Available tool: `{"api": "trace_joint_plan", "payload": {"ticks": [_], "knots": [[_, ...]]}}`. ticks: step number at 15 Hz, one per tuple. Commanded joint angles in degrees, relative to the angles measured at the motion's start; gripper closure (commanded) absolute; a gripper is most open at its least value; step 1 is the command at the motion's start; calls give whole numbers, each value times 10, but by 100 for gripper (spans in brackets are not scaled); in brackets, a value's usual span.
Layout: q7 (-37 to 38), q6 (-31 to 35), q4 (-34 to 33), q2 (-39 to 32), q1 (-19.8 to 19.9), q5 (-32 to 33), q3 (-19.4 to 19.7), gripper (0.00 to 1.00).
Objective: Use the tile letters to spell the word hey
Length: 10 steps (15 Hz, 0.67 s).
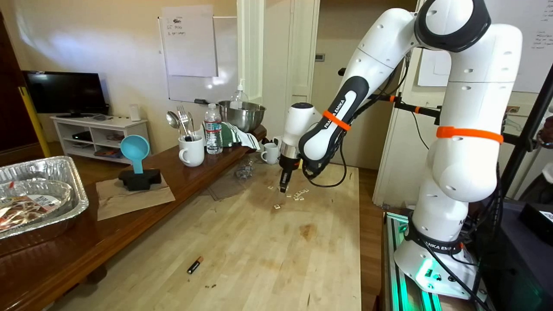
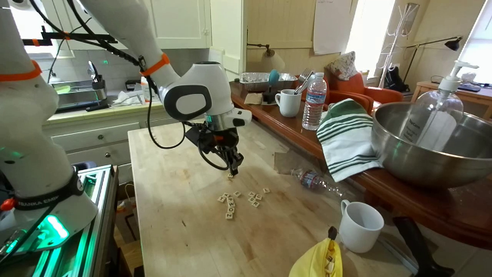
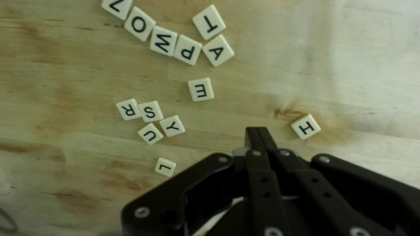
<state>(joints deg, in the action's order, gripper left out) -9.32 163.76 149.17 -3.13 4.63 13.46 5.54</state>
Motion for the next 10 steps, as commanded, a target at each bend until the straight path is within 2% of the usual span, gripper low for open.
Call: {"api": "trace_joint_plan", "payload": {"ticks": [1,5,10], "knots": [[2,0,1,-8,12,43,20,100],[-41,8,-8,-35,22,30,23,100],[-52,21,-20,-64,31,19,25,100]]}}
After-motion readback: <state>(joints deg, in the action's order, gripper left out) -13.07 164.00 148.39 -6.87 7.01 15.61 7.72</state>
